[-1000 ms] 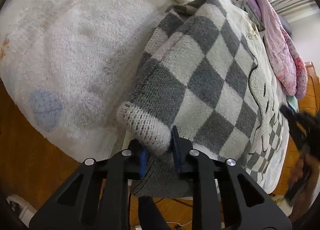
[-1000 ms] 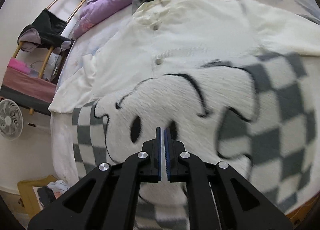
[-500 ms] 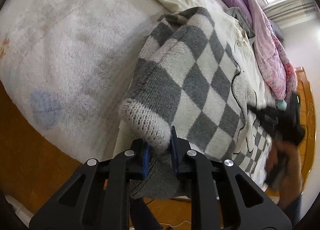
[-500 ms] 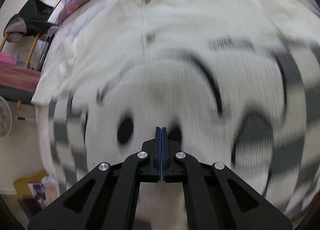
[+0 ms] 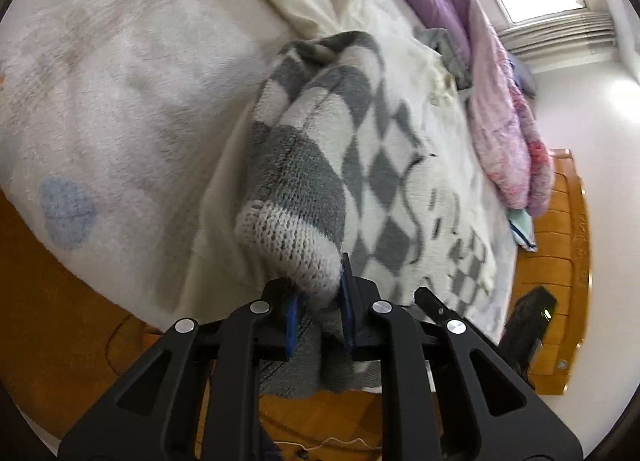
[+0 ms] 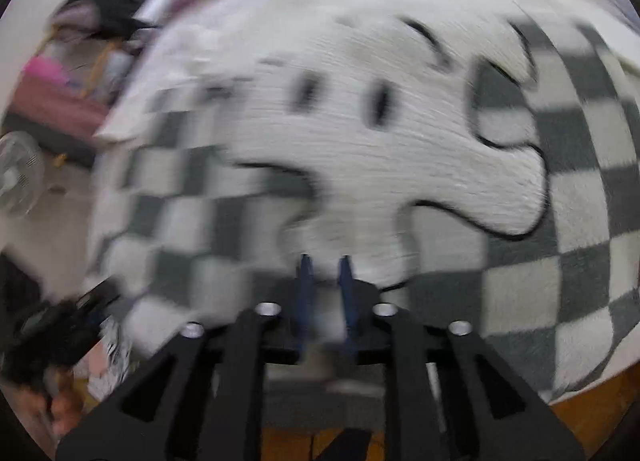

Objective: Fold large clothes
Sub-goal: 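Fold the cardigan over again with the left gripper while the right gripper holds the edge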

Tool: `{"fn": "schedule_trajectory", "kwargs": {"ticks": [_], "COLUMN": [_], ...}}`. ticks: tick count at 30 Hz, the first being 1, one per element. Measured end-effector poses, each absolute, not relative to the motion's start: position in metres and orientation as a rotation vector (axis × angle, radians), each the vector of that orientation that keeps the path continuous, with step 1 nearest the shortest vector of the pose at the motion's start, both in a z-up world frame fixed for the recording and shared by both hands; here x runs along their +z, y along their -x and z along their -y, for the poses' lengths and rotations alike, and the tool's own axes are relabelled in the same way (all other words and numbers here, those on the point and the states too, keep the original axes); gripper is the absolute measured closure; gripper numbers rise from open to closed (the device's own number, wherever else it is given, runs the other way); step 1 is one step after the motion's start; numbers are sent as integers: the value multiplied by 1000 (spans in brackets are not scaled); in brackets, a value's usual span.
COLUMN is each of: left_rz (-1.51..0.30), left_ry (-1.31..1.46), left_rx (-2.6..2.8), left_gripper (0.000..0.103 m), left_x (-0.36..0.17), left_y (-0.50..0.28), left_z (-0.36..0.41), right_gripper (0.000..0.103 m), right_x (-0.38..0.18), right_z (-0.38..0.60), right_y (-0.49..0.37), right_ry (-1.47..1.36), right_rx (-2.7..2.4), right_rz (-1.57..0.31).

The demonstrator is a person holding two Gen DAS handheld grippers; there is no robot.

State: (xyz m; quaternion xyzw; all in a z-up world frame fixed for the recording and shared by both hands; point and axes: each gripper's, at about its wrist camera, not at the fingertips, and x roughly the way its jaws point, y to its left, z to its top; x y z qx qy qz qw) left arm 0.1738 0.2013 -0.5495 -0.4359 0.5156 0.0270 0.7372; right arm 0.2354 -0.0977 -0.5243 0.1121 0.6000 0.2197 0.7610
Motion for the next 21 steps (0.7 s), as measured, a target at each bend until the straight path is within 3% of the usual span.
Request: {"fn": "schedule_trajectory", "kwargs": {"ticks": [1,2,7,19,20,21], "left_rz": [-1139,-1139,-1144,-1167,-1171,-1176], "left_ry": [968,976,970,949,935,922], "left_rx": [49,37,-1,-29,-26,-21], "left_gripper": [87,87,87,87,87,87], "left_x": [-547,-546,-535,-529,-529,-530], "left_y": [-177,-177,-184,-189,-190,-191], "left_z": [-200,-200,-195,-191,-190,-190], "right_gripper": [59,53,37,35,37,46], "right_x": [-515,-502,-475,-515,-519,-522], "right_z": [90,78,28,-28,-30,-31], "right_y": [-227,-215,-176,-168,-170,-172], "right_ry": [-222,-183,-108,-22,-17,-22], "right_rx": [514,561,745,700,681,679], "right_rz": [-1280,-1241,-1151,-1136,-1145,-1146]}}
